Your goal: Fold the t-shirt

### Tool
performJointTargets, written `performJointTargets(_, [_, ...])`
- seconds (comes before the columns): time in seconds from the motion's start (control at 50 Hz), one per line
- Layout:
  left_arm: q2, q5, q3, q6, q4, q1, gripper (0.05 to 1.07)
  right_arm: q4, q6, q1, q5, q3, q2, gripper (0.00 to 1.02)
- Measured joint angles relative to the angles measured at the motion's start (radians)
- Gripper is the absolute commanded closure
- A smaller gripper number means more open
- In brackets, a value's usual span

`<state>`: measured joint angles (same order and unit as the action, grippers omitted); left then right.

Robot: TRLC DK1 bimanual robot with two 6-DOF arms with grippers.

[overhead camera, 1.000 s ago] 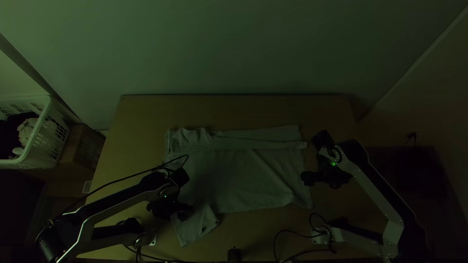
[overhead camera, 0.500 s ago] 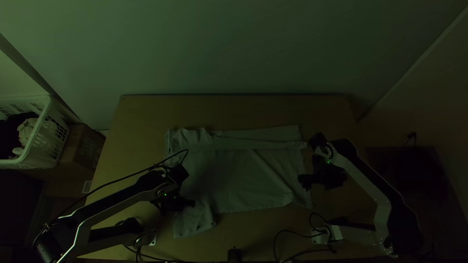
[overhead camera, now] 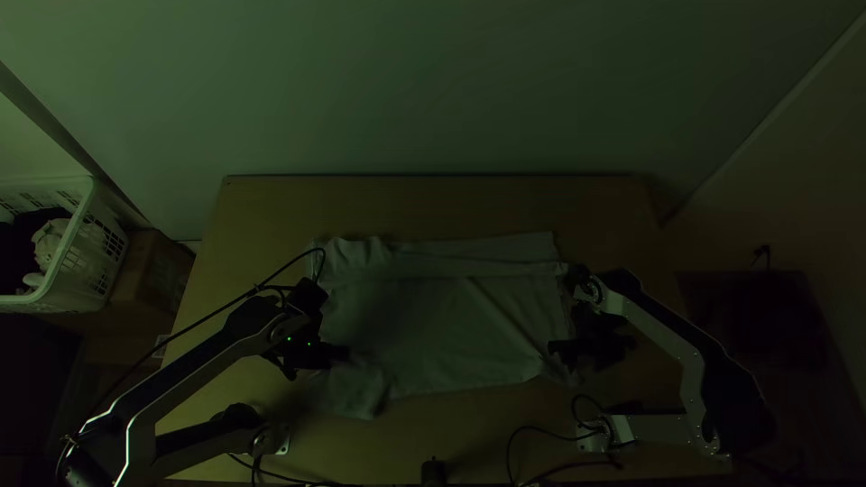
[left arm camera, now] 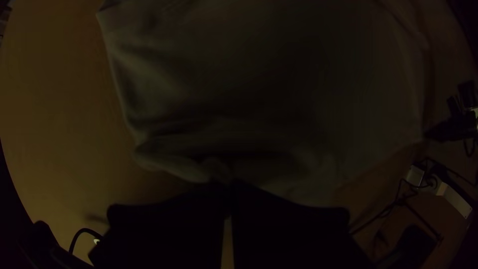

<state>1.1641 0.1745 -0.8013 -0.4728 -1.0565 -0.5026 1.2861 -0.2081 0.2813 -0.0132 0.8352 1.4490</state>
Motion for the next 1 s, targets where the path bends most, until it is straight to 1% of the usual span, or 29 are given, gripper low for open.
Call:
performJointTargets(0.06, [-0.004, 0.0, -0.015, 0.023, -0.014, 0.041, 1.05, -0.011, 0.0, 0.006, 0.0, -0.016, 0.006, 0.52])
performJointTargets(0.22, [-0.006, 0.0, -0.041, 0.072, -0.039, 0.108, 1.05, -0.045, 0.0, 0.025, -0.003, -0.048, 0.028, 0.52])
performJointTargets(0.24, [-0.006, 0.0, -0.043, 0.074, -0.04, 0.113, 1.05, -0.048, 0.0, 0.026, -0.004, -0.051, 0.033, 0.54])
performJointTargets(0.32, [-0.006, 0.0, -0.047, 0.085, -0.046, 0.124, 1.05, -0.057, 0.0, 0.031, -0.004, -0.068, 0.058, 0.69])
performJointTargets(0.36, [-0.006, 0.0, -0.048, 0.089, -0.048, 0.126, 1.05, -0.063, 0.001, 0.033, -0.007, -0.076, 0.065, 0.75])
performJointTargets(0.42, [-0.006, 0.0, -0.048, 0.089, -0.05, 0.127, 1.05, -0.063, 0.001, 0.036, -0.014, -0.076, 0.066, 0.8])
performJointTargets(0.52, [-0.006, 0.0, -0.051, 0.089, -0.05, 0.128, 1.05, -0.066, 0.001, 0.046, -0.023, -0.076, 0.066, 0.81])
performJointTargets(0.54, [-0.006, 0.0, -0.052, 0.089, -0.051, 0.128, 1.05, -0.067, 0.002, 0.046, -0.023, -0.076, 0.066, 0.82])
performJointTargets(0.62, [-0.006, 0.0, -0.058, 0.089, -0.053, 0.132, 1.05, -0.067, 0.003, 0.052, -0.024, -0.076, 0.066, 1.0])
performJointTargets(0.88, [-0.006, 0.0, -0.067, 0.107, -0.053, 0.171, 1.05, -0.069, 0.012, 0.053, -0.026, -0.075, 0.064, 1.0])
performJointTargets(1.0, [-0.006, 0.001, -0.089, 0.112, -0.055, 0.196, 1.05, -0.043, 0.016, 0.052, -0.026, -0.053, 0.055, 1.0])
